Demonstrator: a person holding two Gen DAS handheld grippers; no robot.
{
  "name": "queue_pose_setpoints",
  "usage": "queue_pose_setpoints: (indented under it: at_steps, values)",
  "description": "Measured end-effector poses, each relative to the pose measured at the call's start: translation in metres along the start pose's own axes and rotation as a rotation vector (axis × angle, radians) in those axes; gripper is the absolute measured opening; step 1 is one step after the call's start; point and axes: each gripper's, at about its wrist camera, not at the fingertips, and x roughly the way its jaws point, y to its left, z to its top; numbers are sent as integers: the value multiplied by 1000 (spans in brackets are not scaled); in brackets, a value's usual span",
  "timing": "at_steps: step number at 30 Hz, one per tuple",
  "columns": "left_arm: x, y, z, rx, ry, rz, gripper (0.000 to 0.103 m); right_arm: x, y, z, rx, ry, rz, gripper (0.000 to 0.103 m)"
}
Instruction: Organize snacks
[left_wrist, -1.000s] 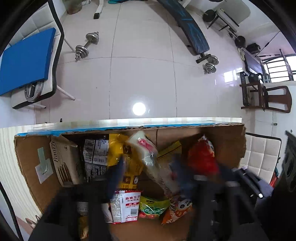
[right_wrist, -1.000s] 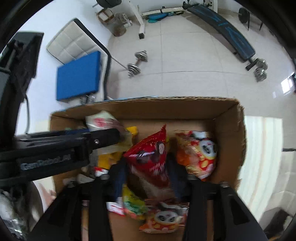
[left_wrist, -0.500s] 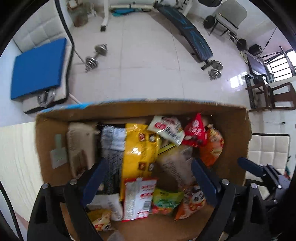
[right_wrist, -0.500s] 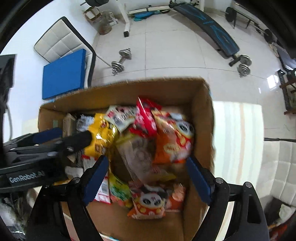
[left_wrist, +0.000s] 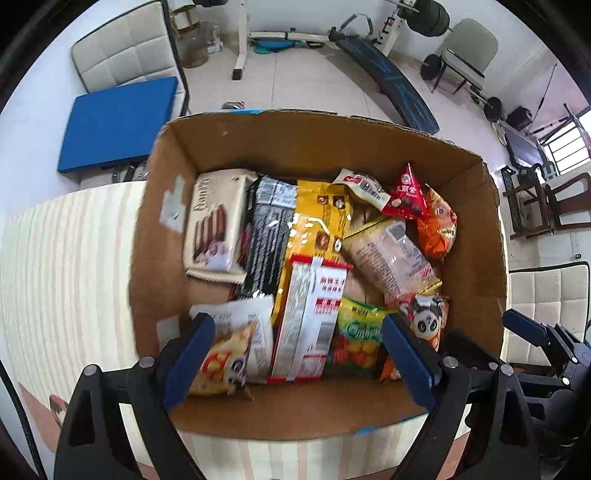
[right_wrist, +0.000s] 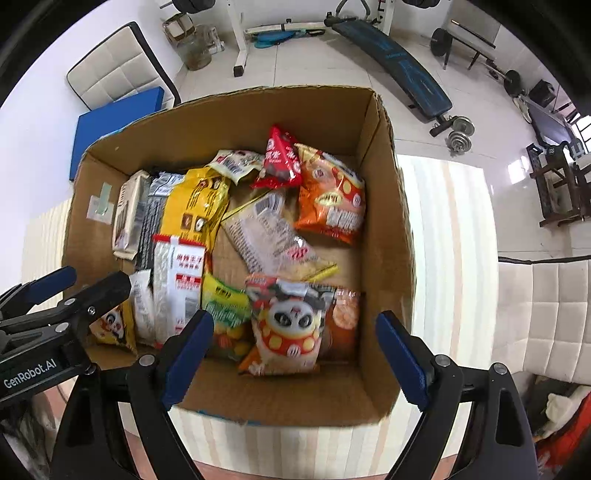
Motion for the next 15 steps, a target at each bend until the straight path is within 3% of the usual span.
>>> queue_pose_setpoints:
  at_steps: [6,15]
  values:
    - [-18,0,-24,-6,-48,13,92,-16,6,-24,0,-30,-4,92]
    - [-72,-4,-74,4,-206,45,93,-71,3,-70,14,-177,-22,92]
